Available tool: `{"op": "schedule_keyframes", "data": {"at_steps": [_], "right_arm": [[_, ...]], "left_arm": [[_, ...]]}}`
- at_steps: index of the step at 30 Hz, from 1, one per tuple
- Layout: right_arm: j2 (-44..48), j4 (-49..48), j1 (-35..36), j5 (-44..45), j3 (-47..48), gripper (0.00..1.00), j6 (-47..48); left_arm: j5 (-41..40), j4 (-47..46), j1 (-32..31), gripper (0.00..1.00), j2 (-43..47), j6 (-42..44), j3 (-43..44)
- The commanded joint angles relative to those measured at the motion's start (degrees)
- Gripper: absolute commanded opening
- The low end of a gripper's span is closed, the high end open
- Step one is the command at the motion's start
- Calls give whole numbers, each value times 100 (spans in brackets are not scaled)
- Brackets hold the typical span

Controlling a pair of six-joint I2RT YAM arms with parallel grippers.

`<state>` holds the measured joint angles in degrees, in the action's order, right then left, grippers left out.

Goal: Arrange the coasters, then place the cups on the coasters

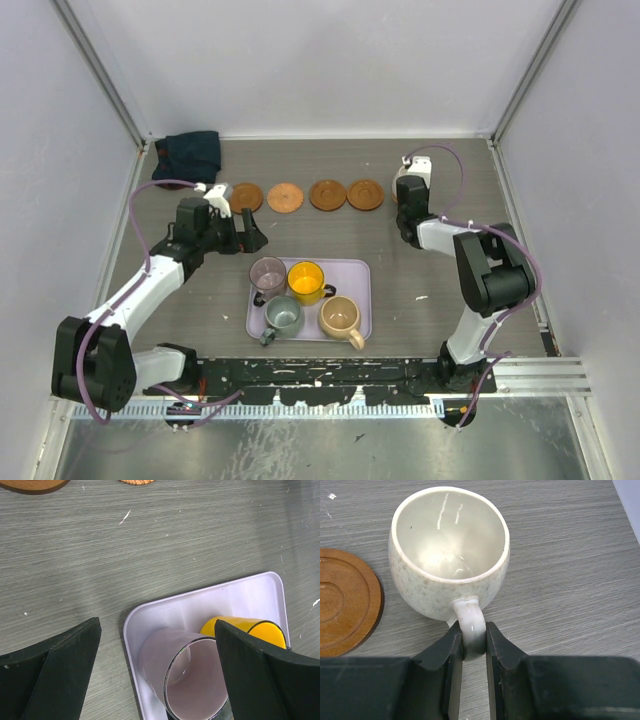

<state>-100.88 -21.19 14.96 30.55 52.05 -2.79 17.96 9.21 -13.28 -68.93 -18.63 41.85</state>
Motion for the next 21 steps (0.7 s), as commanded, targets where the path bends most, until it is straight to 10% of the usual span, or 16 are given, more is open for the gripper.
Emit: {"op": "schedule_keyframes", "data": {"at_steps": [1,9,14,21], "right_arm": [[171,-432,157,280,-62,1,-121],[121,-155,244,635,50,13,-123],[108,-38,253,748,93,44,-172],[121,62,265,801,103,59,-226]], "left_arm": [[28,-359,-23,98,38,70,-4],[30,-350,-25,98,71,70,-14],[24,-328,-25,98,88,76,-1],[17,-315,-19,98,98,74,16]]}}
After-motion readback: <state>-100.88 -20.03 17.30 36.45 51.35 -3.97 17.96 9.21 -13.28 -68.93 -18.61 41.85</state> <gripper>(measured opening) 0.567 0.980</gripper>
